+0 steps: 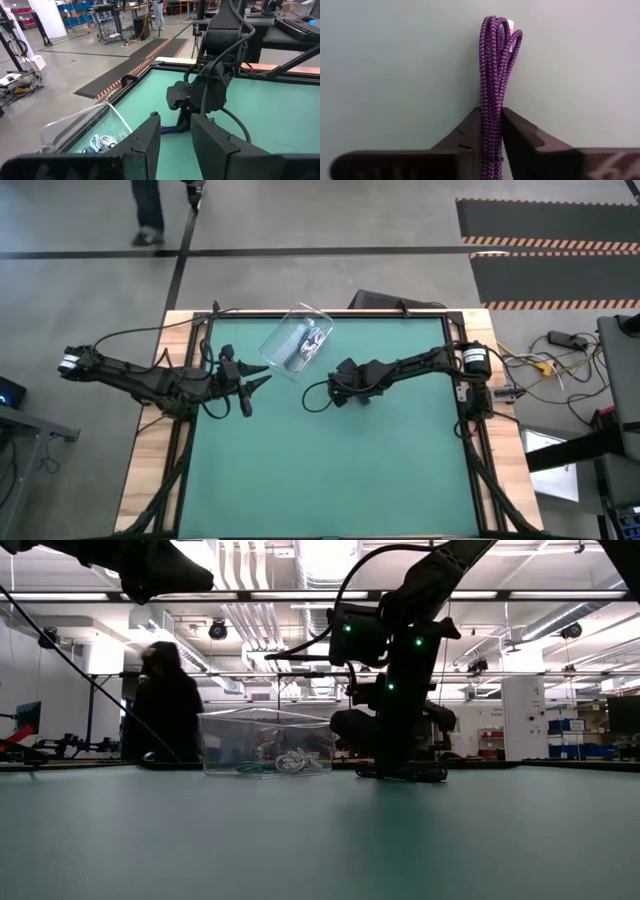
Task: Pick and place USB-C Cables
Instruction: Put the violet USB cable into the transparent bin
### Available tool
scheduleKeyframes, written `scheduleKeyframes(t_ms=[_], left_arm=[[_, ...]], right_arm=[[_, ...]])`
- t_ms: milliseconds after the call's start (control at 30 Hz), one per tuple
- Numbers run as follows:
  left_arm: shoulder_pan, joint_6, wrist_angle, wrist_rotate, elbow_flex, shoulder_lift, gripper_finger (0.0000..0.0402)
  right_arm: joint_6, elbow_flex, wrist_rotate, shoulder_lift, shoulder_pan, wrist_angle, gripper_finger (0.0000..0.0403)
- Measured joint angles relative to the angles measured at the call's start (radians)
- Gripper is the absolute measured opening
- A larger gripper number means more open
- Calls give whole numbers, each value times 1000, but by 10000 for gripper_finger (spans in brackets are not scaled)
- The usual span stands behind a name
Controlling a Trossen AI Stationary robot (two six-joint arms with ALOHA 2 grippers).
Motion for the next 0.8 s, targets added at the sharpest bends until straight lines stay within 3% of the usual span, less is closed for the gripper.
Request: scheduleKeyframes(t_ms=[167, 567, 800], left_arm=[[0, 0, -12, 0, 0, 0, 93], [0, 0, -15, 0, 0, 0, 93], [0, 0, -13, 36, 0, 0, 93]], right_arm=[[-36, -1, -2, -6, 7, -8, 19], [-135, -5, 1, -149, 114, -24, 25], [-283, -12, 57, -215, 231, 180, 26]])
